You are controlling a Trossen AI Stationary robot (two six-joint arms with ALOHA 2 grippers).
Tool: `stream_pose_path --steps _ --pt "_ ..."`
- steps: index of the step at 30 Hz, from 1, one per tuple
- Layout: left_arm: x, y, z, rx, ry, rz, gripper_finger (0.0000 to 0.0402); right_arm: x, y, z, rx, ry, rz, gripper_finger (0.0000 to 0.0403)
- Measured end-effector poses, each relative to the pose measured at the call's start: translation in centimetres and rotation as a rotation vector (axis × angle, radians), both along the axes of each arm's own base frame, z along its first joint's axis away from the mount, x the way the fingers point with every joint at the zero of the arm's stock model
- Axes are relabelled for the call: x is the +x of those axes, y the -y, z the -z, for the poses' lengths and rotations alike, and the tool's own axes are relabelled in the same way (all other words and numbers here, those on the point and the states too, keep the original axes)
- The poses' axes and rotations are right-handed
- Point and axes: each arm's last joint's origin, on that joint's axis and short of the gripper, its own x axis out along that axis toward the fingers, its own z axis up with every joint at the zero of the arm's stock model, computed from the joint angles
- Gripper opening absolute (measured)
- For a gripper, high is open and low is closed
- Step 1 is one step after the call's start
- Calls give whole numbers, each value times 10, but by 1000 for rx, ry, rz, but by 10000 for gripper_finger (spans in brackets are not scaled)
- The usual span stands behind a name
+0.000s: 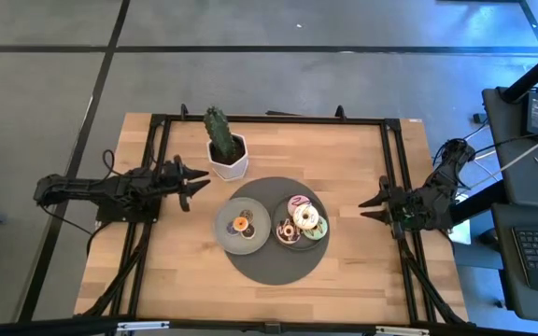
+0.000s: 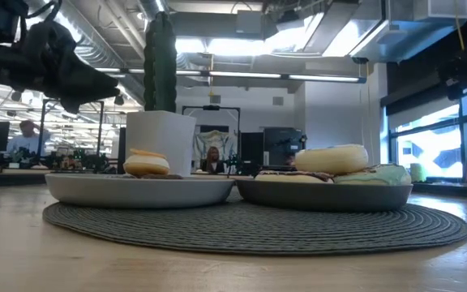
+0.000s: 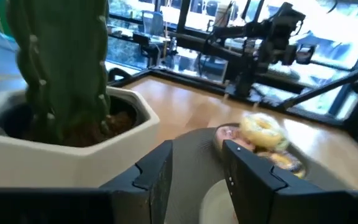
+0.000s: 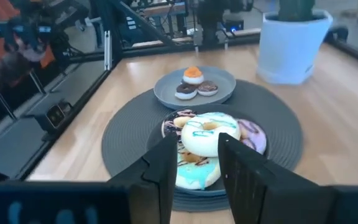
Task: Pick & Place donuts
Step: Return to Home Position
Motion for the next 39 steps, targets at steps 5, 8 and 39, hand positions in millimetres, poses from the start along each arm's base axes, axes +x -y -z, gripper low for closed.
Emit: stream_pose_path --steps 5,8,39 --pt "0 -1 0 97 -35 -15 132 1 -1 -7 -98 66 -27 118" --pt "0 -1 0 107 -38 -13 134 2 -2 -12 -69 114 -27 118" --pt "0 -1 0 108 -38 -12 132 36 -8 -24 -172 149 234 240"
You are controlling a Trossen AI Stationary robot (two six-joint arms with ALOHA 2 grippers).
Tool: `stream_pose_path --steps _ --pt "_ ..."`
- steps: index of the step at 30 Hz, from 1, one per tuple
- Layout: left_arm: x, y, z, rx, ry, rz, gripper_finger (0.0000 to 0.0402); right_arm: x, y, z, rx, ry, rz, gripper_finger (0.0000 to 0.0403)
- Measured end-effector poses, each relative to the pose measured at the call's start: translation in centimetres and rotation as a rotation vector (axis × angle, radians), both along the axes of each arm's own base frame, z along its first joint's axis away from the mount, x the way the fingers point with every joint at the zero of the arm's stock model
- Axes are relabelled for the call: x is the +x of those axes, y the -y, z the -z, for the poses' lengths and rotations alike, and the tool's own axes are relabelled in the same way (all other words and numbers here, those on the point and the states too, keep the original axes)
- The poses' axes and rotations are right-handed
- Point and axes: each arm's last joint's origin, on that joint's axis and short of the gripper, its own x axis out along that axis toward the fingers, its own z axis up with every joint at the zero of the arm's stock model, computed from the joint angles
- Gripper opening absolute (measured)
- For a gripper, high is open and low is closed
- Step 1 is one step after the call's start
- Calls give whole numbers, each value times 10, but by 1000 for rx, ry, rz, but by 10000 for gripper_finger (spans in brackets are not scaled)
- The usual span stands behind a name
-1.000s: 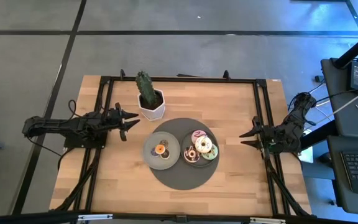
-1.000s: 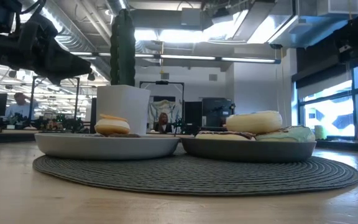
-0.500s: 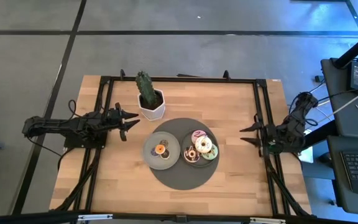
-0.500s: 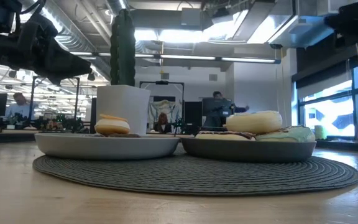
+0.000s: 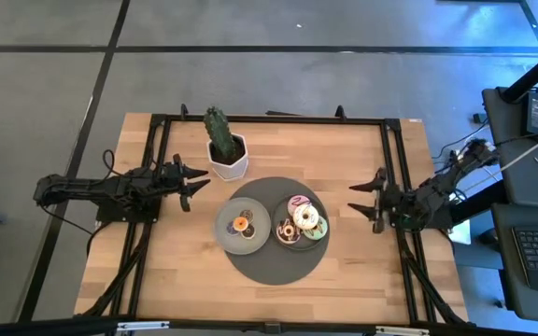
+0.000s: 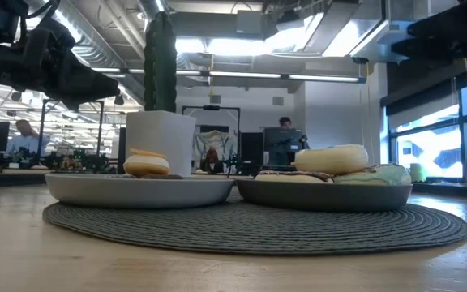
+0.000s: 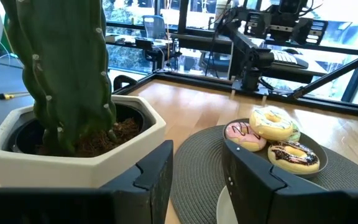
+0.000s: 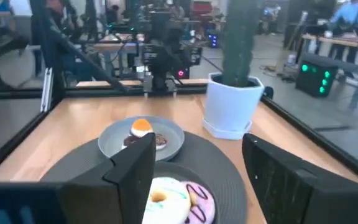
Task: Pick & Place donuts
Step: Return to Home Position
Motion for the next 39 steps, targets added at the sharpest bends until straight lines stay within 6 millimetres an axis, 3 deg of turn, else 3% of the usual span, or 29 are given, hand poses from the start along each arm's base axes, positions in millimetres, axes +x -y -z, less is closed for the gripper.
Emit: stream_pose_path --steps 8,15,24,32,39 --pt "0 0 0 0 0 0 134 46 -10 -12 -75 -194 -89 220" --pt "0 0 0 0 0 0 134 98 -12 1 -59 -526 -192 202" --pt "0 0 0 0 0 0 134 154 -17 8 -96 -756 -294 179" --pt "0 0 0 0 0 0 134 177 -20 36 -108 -906 -269 169" --pt "0 0 0 0 0 0 132 180 -20 38 -101 -950 -259 168"
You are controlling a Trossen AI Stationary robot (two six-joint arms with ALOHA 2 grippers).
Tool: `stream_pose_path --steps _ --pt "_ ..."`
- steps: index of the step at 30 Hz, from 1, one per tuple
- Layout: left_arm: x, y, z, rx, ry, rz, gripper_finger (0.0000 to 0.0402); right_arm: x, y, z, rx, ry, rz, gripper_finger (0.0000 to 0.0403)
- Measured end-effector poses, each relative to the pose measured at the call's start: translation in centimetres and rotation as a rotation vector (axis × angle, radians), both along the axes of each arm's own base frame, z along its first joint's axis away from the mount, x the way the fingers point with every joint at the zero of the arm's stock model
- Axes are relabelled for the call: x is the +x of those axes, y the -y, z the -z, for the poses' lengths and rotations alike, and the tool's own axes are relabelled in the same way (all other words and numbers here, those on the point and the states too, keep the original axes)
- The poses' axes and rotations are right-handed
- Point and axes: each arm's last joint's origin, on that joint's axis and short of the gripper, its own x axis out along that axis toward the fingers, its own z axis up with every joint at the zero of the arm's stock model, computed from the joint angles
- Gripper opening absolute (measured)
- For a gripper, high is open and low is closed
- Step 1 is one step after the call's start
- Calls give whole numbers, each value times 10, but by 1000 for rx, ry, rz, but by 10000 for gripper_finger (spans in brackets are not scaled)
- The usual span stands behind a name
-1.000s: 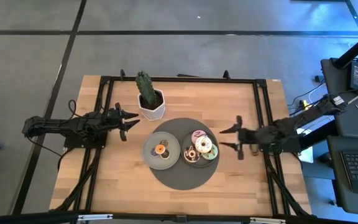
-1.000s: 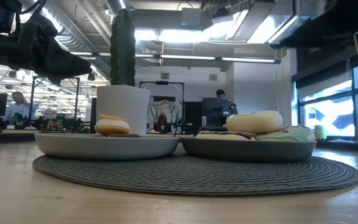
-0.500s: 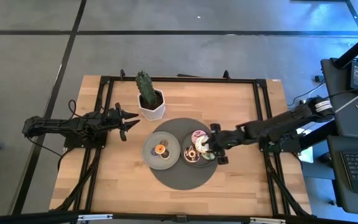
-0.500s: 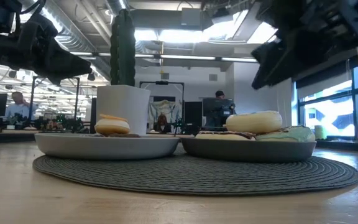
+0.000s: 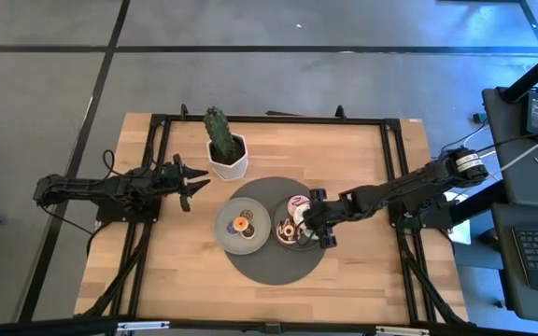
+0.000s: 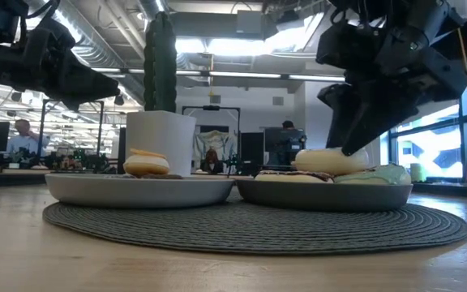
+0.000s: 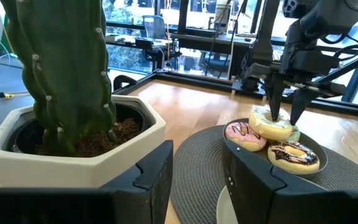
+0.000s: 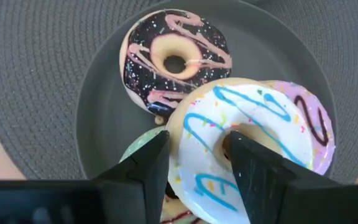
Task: Pick & Place donuts
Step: Return to Home Position
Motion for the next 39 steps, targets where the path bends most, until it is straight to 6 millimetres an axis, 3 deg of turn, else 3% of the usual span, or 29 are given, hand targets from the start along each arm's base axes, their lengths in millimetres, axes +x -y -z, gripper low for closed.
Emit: stream_pose_path --steps 5,13,17,23,32,39 --pt "0 0 0 0 0 0 134 -1 1 1 5 -18 18 141" --pt "0 0 0 0 0 0 135 -1 1 0 -5 -15 7 48" --pt "0 0 0 0 0 0 132 4 0 -10 -8 4 -3 14" --pt "0 0 0 0 0 0 135 12 -3 -27 19 37 -9 16" --pt "0 0 0 0 0 0 134 16 -12 -5 46 -5 -29 16" --pt "0 0 0 0 0 0 134 17 -12 -4 44 -1 -31 30"
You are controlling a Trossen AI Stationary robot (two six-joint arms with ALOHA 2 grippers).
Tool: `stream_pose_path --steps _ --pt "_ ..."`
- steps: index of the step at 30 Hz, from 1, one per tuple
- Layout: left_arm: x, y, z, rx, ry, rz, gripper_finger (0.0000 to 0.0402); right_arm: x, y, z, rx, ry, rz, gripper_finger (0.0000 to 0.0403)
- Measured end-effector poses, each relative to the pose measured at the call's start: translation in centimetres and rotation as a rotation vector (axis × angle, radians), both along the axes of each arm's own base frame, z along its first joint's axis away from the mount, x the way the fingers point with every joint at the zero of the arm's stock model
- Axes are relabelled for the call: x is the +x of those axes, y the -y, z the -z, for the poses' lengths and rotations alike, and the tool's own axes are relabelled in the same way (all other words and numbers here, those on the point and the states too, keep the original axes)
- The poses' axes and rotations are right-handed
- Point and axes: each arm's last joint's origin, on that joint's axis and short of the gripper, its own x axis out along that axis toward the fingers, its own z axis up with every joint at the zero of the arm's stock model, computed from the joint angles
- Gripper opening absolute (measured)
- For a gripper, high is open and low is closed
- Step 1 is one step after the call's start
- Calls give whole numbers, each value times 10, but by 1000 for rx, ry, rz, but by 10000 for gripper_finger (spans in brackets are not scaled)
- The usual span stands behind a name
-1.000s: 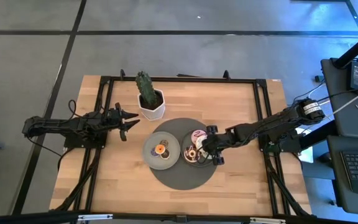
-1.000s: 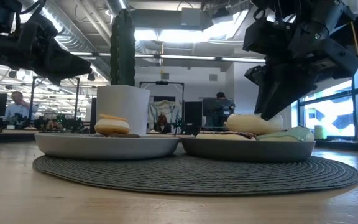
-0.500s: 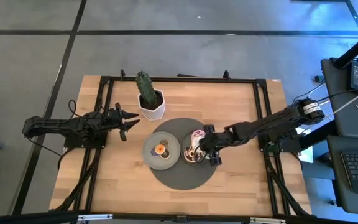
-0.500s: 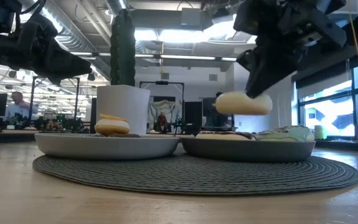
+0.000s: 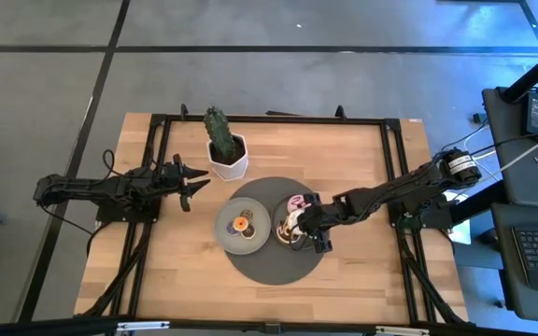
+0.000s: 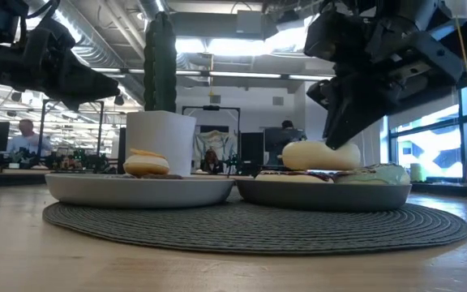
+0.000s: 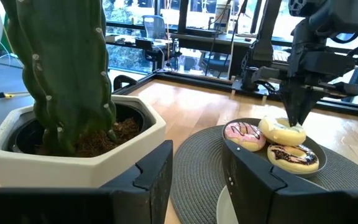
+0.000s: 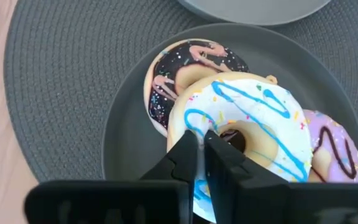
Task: Pick & Place donuts
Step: Return to Home Position
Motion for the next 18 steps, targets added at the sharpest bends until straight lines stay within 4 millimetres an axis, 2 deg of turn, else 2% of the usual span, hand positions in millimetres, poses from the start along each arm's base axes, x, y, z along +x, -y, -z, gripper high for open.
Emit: stream_pose_path --steps 5,12,18 --pt "0 0 0 0 0 0 136 0 0 0 -24 3 -37 56" --pt "0 0 0 0 0 0 132 0 0 -1 -26 6 -41 135" --pt "0 0 0 0 0 0 135 -8 2 -21 -11 65 -40 181"
